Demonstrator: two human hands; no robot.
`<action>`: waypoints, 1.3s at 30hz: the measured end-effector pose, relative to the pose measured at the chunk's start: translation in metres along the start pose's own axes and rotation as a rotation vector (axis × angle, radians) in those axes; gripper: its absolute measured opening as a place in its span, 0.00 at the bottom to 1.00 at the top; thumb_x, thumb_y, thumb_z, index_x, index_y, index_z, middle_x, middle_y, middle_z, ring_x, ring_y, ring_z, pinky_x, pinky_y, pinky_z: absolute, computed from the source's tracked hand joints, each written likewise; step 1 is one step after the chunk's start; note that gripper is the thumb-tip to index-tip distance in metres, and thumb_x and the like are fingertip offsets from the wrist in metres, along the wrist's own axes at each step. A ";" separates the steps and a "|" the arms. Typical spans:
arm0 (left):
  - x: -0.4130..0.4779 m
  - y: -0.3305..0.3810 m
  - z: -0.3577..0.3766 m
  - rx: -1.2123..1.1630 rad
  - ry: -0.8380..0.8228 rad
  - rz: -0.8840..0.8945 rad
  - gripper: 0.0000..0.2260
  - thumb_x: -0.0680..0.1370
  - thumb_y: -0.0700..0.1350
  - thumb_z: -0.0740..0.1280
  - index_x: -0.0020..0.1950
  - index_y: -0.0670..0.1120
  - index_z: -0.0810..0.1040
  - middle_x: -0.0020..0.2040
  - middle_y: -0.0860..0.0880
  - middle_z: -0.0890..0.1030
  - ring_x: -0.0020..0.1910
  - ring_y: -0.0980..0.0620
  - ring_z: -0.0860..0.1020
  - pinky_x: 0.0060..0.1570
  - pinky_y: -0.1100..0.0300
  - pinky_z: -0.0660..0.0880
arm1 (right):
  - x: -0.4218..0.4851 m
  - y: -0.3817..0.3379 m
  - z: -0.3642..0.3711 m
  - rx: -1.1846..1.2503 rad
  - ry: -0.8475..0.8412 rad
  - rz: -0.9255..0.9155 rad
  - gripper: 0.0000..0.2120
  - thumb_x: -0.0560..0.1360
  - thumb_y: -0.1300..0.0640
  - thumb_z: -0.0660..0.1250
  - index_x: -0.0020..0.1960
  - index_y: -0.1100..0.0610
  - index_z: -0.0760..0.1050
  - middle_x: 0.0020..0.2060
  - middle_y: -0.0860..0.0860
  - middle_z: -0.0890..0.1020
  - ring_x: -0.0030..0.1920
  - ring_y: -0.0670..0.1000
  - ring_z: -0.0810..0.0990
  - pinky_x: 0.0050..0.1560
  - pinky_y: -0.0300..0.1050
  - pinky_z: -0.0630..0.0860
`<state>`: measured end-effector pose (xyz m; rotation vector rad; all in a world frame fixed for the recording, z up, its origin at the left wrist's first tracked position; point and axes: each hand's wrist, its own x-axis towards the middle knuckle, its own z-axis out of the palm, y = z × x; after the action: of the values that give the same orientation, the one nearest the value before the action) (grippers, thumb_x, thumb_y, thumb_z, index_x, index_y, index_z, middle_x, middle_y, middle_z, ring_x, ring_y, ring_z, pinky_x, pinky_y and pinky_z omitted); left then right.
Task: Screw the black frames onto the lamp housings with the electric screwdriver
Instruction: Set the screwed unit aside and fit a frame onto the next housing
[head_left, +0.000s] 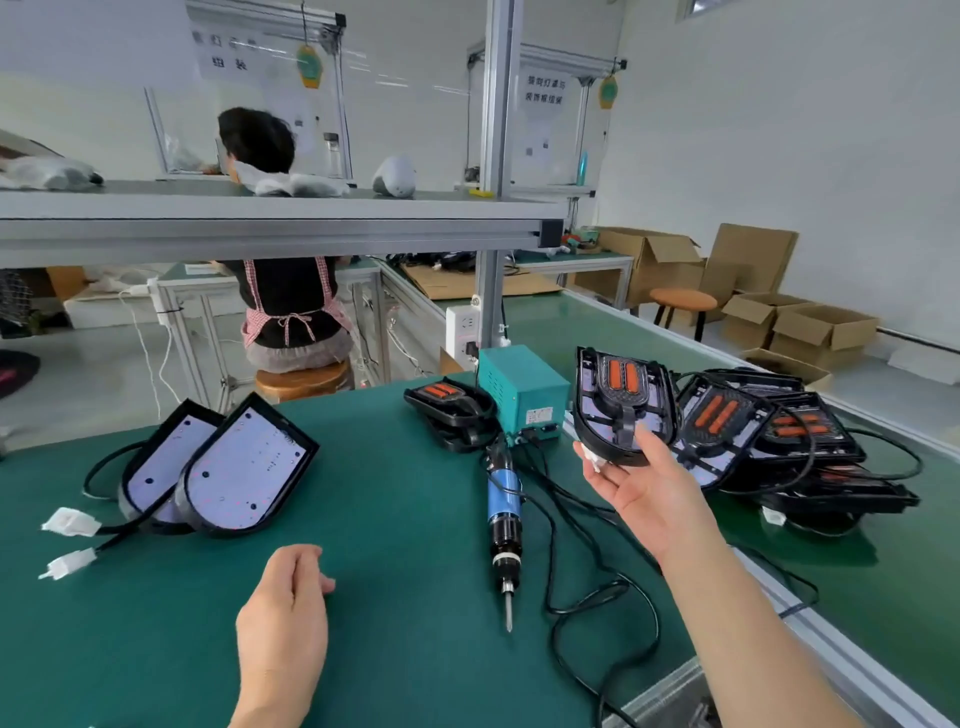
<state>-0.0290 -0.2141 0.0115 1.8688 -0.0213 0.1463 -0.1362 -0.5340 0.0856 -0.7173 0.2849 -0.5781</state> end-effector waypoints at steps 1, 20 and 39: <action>0.000 0.000 0.000 0.007 0.002 0.003 0.11 0.83 0.47 0.59 0.46 0.58 0.77 0.39 0.54 0.83 0.42 0.52 0.76 0.39 0.55 0.71 | 0.003 -0.003 -0.004 -0.007 0.022 -0.011 0.15 0.82 0.54 0.63 0.64 0.63 0.74 0.62 0.66 0.81 0.61 0.65 0.81 0.53 0.51 0.83; 0.004 -0.012 0.011 0.055 0.111 0.228 0.08 0.81 0.39 0.65 0.45 0.49 0.80 0.31 0.51 0.82 0.33 0.54 0.76 0.29 0.73 0.68 | 0.076 -0.014 -0.065 -0.267 0.414 -0.187 0.38 0.77 0.61 0.73 0.77 0.44 0.54 0.69 0.50 0.69 0.64 0.58 0.77 0.64 0.55 0.77; 0.009 0.017 0.018 -0.158 0.028 0.064 0.14 0.82 0.26 0.52 0.51 0.39 0.73 0.38 0.37 0.76 0.27 0.67 0.77 0.40 0.76 0.71 | 0.137 -0.028 -0.076 -0.511 0.565 -0.252 0.30 0.78 0.59 0.72 0.72 0.50 0.59 0.68 0.54 0.69 0.60 0.57 0.77 0.58 0.54 0.81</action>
<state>-0.0202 -0.2356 0.0236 1.7092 -0.0718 0.2092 -0.0695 -0.6726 0.0432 -1.0831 0.8984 -0.9630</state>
